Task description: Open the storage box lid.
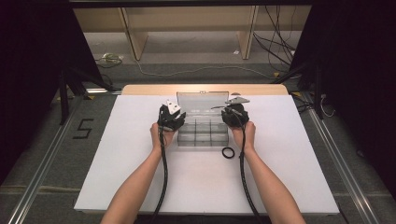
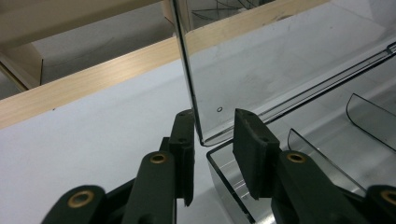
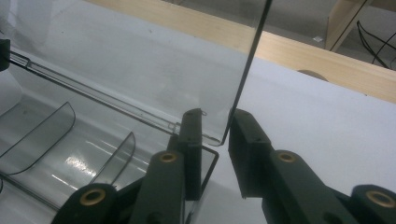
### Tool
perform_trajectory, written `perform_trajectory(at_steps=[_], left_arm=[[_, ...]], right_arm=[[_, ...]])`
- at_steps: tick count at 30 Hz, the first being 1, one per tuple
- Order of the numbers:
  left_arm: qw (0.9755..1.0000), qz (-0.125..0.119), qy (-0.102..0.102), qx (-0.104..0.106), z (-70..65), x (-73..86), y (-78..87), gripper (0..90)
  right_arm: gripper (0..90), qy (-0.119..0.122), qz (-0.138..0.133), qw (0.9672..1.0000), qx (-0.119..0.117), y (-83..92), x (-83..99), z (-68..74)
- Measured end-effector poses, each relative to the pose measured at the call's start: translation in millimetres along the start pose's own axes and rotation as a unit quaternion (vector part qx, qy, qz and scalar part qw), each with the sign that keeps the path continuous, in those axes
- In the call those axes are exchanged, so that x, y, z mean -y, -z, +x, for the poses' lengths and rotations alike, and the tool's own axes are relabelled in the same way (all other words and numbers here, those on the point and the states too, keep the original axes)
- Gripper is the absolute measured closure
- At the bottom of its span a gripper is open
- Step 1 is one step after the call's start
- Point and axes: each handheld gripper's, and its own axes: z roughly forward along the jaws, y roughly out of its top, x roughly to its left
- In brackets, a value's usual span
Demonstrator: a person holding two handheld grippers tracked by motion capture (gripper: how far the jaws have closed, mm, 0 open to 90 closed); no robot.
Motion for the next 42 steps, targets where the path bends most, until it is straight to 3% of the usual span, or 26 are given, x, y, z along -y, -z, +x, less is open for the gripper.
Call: perform_trajectory(at_steps=[10, 17, 21, 28, 31, 42], left_arm=[[1.0000, -0.005, -0.004, -0.002, -0.1, -1.7, 0.5, 62.0], [0.9999, -0.012, 0.007, 0.010, 1.1, -4.8, 9.2, 44.4], [0.9996, -0.007, 0.011, 0.023, -0.1, -7.4, 22.1, 29.4], [0.9984, -0.014, 0.006, 0.054, -6.4, -2.6, 50.5, 16.0], [0.9978, -0.012, -0.001, 0.065, -10.7, 0.2, 61.9, 14.6], [0.9955, 0.002, -0.030, 0.090, -21.7, 11.2, 89.3, 9.1]], right_arm=[[72.9, -0.001, 0.001, 1.0000, 0.003, -1.4, -0.6, 0.7], [64.2, 0.000, -0.004, 1.0000, -0.003, 7.0, -1.7, -2.2], [52.2, 0.020, -0.001, 0.9996, -0.020, 21.0, -3.6, -4.0], [32.5, 0.037, 0.016, 0.9970, -0.065, 53.3, -2.8, -1.3], [24.1, 0.041, 0.024, 0.9951, -0.087, 64.6, 1.7, 0.7], [16.1, 0.027, 0.026, 0.9891, -0.143, 92.9, 30.2, -7.2]])
